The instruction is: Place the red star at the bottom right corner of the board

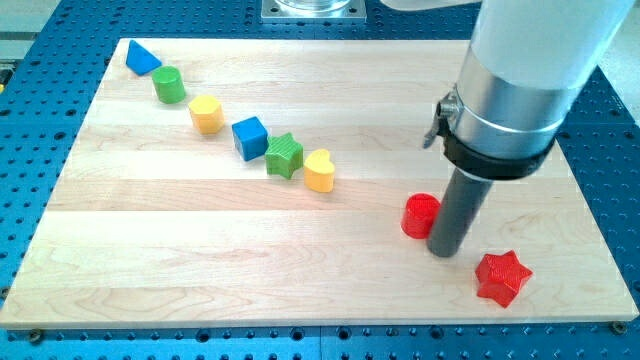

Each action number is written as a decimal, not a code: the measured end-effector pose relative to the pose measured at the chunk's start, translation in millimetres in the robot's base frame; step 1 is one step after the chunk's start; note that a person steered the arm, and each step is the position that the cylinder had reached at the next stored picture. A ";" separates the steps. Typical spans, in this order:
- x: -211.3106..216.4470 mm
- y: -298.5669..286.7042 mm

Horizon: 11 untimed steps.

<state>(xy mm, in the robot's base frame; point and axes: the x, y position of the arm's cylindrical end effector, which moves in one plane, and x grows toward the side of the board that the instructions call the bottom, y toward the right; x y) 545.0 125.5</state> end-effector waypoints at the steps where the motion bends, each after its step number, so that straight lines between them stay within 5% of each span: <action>1: -12.1 -16.3; 3: 40.3 -57.6; 5: 62.1 90.2; 6: 68.9 56.4; 7: 41.0 19.9; 8: -16.0 80.0; 10: 2.0 114.1; 11: -51.9 83.1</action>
